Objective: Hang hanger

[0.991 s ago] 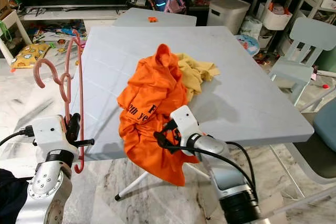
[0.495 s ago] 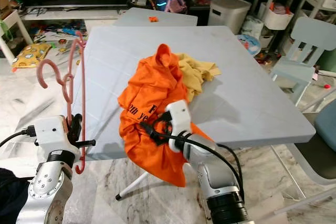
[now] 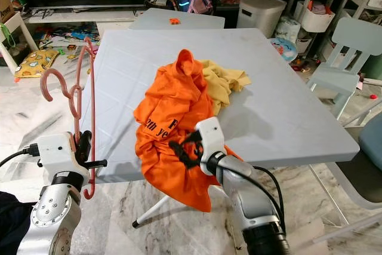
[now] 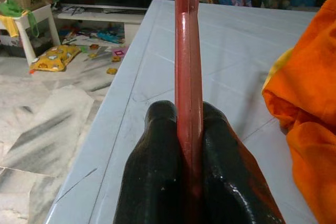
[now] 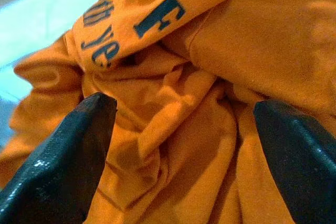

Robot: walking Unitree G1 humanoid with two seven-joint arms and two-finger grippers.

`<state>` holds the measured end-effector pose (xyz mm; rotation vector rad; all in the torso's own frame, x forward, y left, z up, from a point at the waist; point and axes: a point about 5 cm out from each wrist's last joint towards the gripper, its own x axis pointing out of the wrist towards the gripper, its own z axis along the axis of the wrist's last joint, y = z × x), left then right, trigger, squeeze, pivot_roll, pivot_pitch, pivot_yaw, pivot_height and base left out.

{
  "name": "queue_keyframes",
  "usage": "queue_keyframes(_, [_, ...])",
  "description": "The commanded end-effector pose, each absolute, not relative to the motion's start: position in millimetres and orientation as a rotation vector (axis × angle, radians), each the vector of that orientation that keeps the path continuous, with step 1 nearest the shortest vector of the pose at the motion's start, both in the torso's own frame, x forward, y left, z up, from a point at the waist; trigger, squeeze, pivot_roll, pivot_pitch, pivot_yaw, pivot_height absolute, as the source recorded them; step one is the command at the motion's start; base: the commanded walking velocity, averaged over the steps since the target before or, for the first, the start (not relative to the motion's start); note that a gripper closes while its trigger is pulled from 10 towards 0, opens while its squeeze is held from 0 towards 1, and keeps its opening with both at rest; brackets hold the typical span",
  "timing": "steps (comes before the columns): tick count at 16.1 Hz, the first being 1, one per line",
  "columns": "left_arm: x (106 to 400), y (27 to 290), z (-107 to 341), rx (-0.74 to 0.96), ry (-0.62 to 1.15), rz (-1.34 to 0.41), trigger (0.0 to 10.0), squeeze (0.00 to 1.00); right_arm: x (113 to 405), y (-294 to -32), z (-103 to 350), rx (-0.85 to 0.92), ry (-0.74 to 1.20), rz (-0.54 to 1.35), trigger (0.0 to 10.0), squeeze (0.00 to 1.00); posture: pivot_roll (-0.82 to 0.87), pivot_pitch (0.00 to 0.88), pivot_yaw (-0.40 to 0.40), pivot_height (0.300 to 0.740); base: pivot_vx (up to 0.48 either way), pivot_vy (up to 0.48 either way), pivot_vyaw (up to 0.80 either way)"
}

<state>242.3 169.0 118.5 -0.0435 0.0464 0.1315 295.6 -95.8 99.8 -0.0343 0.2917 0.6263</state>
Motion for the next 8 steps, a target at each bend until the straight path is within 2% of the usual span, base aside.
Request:
queue_keyframes(1, [241,167,123,-0.044,0.034,0.120,10.0,0.00,295,-92,97,-0.140,0.244,0.617,10.0,0.00,-0.02,0.012,-0.012,0.740,0.000,0.000,0.00])
queue_keyframes(3, [241,167,123,-0.043,0.034,0.120,10.0,0.00,295,-90,94,-0.113,0.247,0.597,10.0,0.00,-0.01,0.012,-0.013,0.740,0.000,0.000,0.00])
queue_keyframes(4, [241,167,123,-0.042,0.034,0.120,10.0,0.00,297,-90,92,-0.159,0.230,0.578,10.0,0.00,-0.01,0.012,-0.013,0.740,0.000,0.000,0.00])
queue_keyframes(8, [241,166,123,-0.042,0.036,0.122,10.0,0.00,297,-83,74,-0.141,0.340,0.599,10.0,0.00,-0.01,0.009,-0.019,0.740,0.000,0.000,0.00])
